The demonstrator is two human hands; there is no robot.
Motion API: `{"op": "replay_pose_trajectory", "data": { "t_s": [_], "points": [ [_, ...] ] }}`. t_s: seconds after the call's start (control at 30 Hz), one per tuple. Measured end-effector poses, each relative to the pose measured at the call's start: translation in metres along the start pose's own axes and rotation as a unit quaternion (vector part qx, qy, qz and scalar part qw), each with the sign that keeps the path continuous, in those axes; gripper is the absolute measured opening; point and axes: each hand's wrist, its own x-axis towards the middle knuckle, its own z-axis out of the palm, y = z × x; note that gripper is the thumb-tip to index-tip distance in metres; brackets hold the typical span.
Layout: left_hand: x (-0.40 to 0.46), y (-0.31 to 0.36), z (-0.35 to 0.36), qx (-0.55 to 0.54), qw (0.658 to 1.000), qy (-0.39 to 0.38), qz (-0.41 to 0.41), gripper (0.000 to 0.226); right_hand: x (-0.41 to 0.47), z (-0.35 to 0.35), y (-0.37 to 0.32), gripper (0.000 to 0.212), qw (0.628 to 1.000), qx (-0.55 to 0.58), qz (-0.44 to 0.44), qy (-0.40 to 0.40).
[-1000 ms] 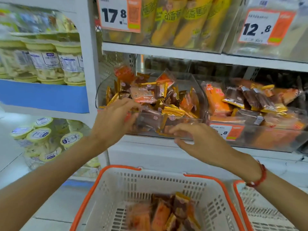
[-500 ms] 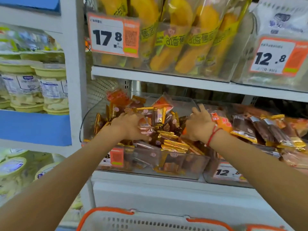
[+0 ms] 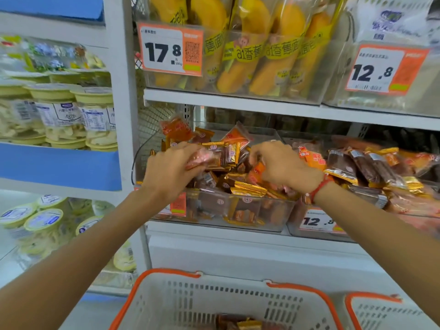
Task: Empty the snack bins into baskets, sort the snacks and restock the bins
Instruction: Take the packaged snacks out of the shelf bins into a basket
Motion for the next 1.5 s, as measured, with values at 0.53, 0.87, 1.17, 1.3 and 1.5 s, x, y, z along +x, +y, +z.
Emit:
{"op": "replay_pose_trajectory", "data": {
  "t_s": [0.53, 0.87, 1.17, 1.3, 1.5],
  "points": [
    [-0.128, 0.046, -0.062, -0.051, 0.997, -0.052, -0.034, 0.037, -0.167, 0.019, 0.001, 0.039, 0.933, 0.344, -0.081, 0.074],
    [-0.160, 0.038, 0.018, 0.012, 0.972, -0.193, 0.131, 0.055, -0.183, 0.091, 0.006, 0.031, 0.953, 0.202, -0.079, -0.211],
    [-0.072, 0.000, -0.003, -0.034, 0.997, -0.014, 0.069, 0.033, -0.106, 0.030, 0.008, 0.032, 0.978, 0.181, -0.094, 0.048],
    [-0.026, -0.010, 0.014, -0.056, 0.977, -0.205, 0.030, 0.037, -0.036, 0.030, 0.012, 0.051, 0.987, 0.130, -0.065, -0.073],
    [0.023, -0.017, 0.008, -0.199, 0.883, -0.425, -0.007, 0.028, 0.016, 0.039, 0.017, 0.045, 0.960, 0.127, -0.068, -0.238]
  ]
}}
